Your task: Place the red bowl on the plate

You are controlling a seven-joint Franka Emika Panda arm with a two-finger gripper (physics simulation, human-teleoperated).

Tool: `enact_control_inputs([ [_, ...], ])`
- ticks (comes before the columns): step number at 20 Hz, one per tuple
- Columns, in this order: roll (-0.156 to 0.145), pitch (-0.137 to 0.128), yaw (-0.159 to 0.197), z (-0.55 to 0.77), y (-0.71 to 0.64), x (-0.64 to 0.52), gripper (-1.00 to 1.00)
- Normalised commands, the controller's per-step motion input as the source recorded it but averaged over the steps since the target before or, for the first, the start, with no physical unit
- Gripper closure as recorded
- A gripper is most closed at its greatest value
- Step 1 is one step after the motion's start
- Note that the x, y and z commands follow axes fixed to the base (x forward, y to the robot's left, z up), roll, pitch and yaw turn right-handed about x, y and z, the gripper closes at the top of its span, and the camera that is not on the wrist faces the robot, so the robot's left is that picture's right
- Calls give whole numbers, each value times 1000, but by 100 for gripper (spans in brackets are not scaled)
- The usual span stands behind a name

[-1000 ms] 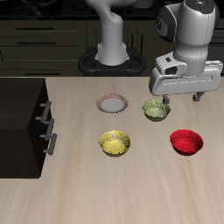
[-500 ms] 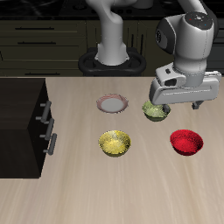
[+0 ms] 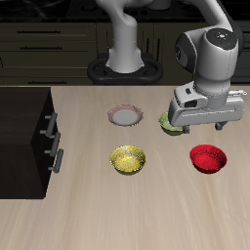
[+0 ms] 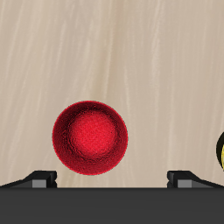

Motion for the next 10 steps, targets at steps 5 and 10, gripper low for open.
enact_control_inputs([
  [5,2,13,15,-178,44,-21,-100],
  [10,-2,11,-14,-120,-2,-10,-100],
])
